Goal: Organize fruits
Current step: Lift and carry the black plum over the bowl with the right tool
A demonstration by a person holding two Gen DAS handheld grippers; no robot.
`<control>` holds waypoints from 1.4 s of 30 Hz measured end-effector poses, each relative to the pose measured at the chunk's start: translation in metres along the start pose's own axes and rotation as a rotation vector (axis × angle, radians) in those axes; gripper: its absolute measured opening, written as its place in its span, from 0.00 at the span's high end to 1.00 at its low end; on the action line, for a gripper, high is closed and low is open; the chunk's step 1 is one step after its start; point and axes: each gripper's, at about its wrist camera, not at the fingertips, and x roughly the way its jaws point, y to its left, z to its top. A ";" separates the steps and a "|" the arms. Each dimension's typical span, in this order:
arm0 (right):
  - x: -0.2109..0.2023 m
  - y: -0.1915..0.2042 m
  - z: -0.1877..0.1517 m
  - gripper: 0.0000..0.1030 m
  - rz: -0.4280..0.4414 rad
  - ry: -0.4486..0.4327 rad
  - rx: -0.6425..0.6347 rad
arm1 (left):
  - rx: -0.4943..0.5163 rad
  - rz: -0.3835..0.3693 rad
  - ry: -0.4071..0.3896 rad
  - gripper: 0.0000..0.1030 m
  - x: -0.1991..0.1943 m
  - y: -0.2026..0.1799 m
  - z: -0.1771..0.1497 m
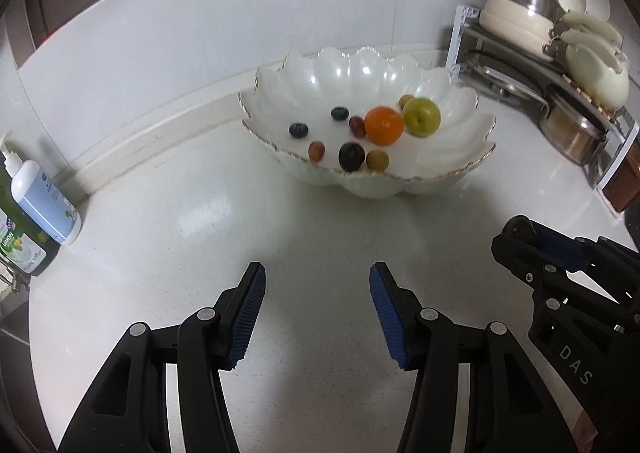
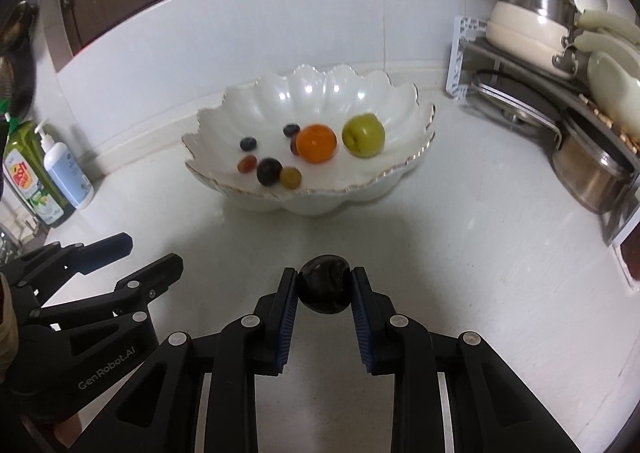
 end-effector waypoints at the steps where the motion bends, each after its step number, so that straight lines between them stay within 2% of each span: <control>1: -0.004 0.001 0.002 0.73 0.002 -0.011 0.001 | 0.000 0.000 -0.008 0.48 -0.003 0.001 0.001; 25: -0.047 0.014 0.053 0.73 -0.007 -0.194 -0.039 | 0.000 0.013 -0.194 0.48 -0.055 0.014 0.046; 36: -0.037 0.015 0.077 0.73 -0.018 -0.223 -0.061 | -0.006 0.043 -0.237 0.48 -0.053 0.019 0.072; 42: -0.017 0.010 0.091 0.73 -0.017 -0.183 -0.066 | -0.014 0.056 -0.238 0.48 -0.042 0.019 0.088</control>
